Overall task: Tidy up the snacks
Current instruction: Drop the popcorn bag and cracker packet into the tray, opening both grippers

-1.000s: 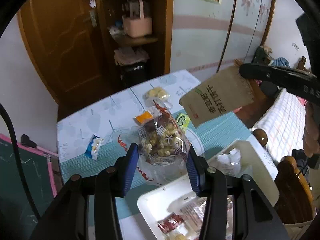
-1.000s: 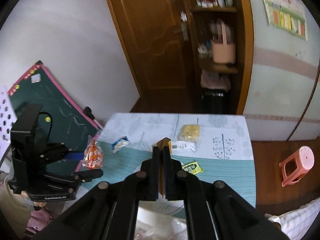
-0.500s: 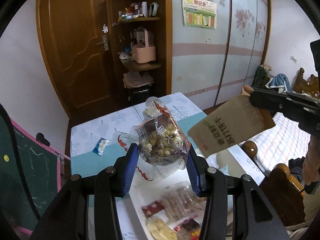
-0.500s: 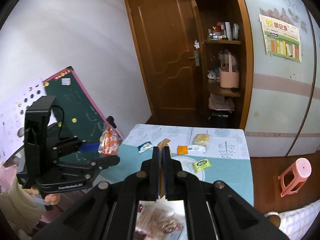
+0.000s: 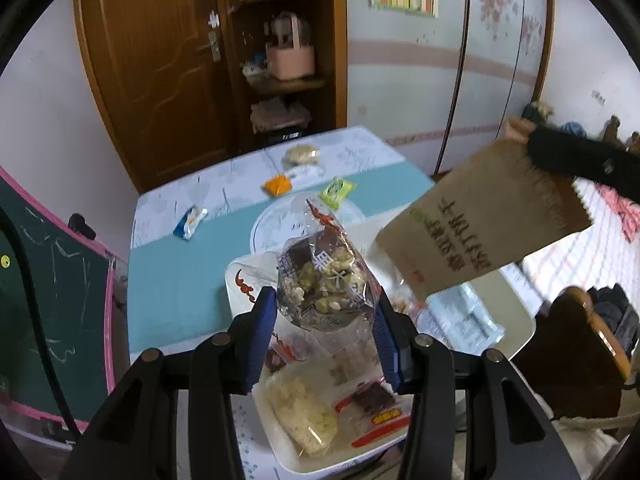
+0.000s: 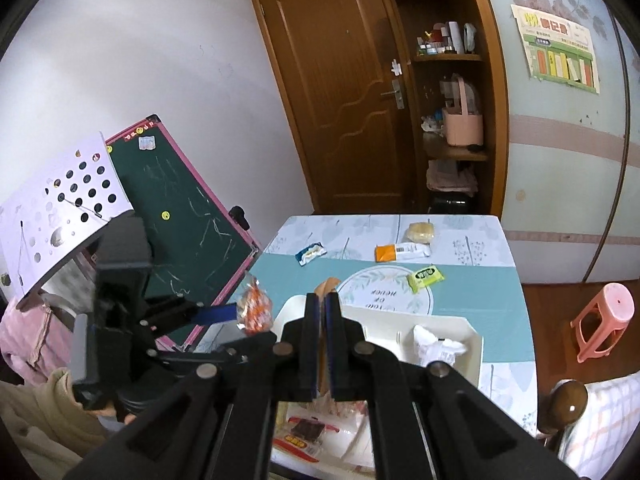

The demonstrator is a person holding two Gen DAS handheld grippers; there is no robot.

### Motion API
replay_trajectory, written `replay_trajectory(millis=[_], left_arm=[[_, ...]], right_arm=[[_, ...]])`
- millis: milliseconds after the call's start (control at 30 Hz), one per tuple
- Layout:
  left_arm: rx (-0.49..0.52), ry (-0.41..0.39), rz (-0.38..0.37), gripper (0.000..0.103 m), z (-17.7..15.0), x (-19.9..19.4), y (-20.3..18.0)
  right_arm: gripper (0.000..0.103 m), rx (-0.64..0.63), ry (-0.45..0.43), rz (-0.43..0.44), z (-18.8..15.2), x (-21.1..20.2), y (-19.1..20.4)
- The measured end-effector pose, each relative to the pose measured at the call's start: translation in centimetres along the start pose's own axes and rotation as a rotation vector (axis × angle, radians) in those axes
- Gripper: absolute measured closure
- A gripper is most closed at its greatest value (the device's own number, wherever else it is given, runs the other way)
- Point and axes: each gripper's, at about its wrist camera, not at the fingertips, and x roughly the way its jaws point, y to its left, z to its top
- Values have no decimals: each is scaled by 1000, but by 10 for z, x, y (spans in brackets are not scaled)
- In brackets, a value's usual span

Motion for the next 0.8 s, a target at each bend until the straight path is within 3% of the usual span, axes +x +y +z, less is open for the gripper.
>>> replay_trajectory(millis=[300, 567, 600, 633, 667, 700, 733, 800], left_arm=[[0, 53, 24, 56, -8, 19, -3], [-3, 74, 41, 46, -10, 28, -5], [-3, 71, 51, 30, -10, 28, -6], [-8, 63, 63, 12, -9, 27, -5], [-16, 48, 73, 8, -9, 25, -4], [-22, 31, 79, 7, -8, 23, -4], [-24, 20, 81, 7, -7, 21, -3], [-34, 15, 77, 7, -7, 20, -1]], right_arm=[[100, -12, 71, 0, -13, 21, 4], [98, -26, 114, -74, -22, 34, 0], [92, -31, 115, -87, -23, 34, -1], [77, -32, 113, -102, -23, 35, -1], [67, -31, 107, -120, -24, 34, -1], [50, -29, 94, -137, -24, 33, -2], [45, -31, 81, -151, -25, 32, -2], [45, -43, 74, -177, -26, 31, -1]])
